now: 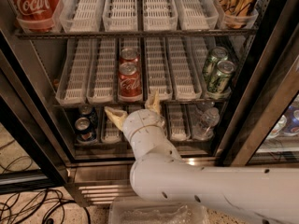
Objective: Pick coke can from middle shelf of fridge
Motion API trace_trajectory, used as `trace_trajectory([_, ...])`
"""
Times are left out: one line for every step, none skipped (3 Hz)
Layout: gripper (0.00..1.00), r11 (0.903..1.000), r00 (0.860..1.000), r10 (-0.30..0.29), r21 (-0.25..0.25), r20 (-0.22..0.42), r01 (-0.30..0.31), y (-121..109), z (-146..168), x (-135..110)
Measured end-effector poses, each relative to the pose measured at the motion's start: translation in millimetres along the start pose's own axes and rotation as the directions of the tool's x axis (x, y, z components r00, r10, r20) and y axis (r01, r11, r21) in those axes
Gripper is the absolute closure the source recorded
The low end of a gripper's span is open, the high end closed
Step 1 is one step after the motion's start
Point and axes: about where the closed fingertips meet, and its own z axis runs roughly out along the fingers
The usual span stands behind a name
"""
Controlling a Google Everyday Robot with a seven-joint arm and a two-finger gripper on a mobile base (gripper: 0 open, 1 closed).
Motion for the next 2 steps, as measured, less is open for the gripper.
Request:
trace_trajectory([0.19,0.9991,0.998,0.040,-0.011,0.038,-0.040,6,14,-10])
trace_trajectory([0.19,0.9975,0.994,0.071,-0.010,0.081,-0.070,10,25,-21])
